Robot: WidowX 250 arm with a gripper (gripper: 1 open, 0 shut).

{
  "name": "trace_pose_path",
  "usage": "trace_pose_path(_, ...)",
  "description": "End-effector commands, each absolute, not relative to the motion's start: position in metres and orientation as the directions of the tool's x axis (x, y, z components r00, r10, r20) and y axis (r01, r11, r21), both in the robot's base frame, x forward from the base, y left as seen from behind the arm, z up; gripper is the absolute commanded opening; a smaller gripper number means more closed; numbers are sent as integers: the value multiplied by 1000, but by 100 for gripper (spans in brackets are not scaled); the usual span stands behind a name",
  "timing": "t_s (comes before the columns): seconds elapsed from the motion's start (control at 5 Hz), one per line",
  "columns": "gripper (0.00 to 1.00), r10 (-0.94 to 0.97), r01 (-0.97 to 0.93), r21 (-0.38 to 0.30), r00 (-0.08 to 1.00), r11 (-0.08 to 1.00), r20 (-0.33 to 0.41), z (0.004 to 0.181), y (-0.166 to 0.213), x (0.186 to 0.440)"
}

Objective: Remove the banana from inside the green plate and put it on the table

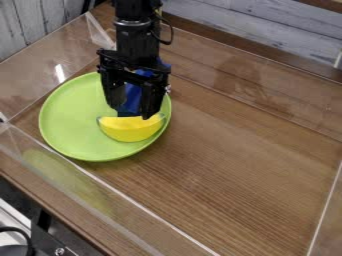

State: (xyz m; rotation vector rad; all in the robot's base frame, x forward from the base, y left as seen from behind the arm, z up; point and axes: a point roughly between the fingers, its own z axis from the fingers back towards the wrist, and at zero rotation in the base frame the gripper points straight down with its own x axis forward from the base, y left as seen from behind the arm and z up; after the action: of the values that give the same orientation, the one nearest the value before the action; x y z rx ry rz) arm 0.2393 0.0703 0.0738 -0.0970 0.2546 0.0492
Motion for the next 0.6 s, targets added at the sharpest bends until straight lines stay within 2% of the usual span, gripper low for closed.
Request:
trace_pose_path(0.0, 100, 39, -58, -83, 976, 995, -214, 78, 73, 246)
trace_pose_path(0.4, 100, 13, -31, -84, 978, 996, -207, 71, 70, 250)
